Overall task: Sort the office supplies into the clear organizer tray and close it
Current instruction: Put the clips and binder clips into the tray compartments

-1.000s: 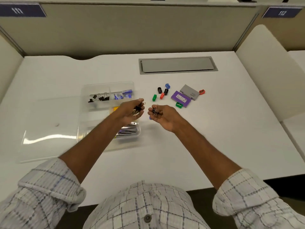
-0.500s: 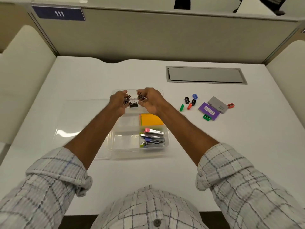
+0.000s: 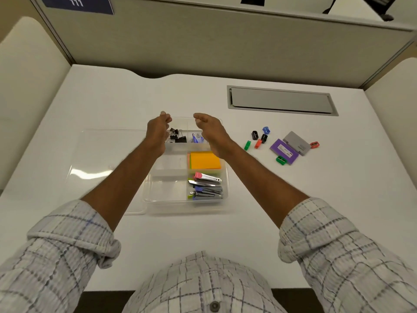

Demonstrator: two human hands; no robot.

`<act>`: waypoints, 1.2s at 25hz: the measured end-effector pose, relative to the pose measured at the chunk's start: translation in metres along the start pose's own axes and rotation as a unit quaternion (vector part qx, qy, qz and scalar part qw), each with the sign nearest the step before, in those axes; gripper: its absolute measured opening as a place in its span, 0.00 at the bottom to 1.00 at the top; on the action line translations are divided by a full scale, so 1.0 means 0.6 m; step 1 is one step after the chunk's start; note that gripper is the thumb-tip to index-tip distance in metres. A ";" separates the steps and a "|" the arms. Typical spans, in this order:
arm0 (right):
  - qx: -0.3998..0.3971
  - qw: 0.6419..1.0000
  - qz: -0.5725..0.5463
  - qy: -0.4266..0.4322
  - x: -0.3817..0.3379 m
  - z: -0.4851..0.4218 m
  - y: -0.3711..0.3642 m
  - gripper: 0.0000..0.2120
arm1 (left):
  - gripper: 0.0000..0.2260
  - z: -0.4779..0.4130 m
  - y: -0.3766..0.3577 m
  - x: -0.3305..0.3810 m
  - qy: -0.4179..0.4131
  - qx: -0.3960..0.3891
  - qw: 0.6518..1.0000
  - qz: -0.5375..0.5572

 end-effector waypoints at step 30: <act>0.066 0.815 0.545 0.184 0.271 0.095 0.292 0.10 | 0.35 0.171 -0.301 -0.248 -0.236 -0.157 0.778 -0.561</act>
Point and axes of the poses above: each hand's wrist, its own z-axis away from the middle knuckle, its own y-axis out of the back of the hand, x = y × z, the point moved 2 cm from there along -z, towards the middle knuckle, and after that the axes turned 4 degrees about x, right-handed, at the moved point
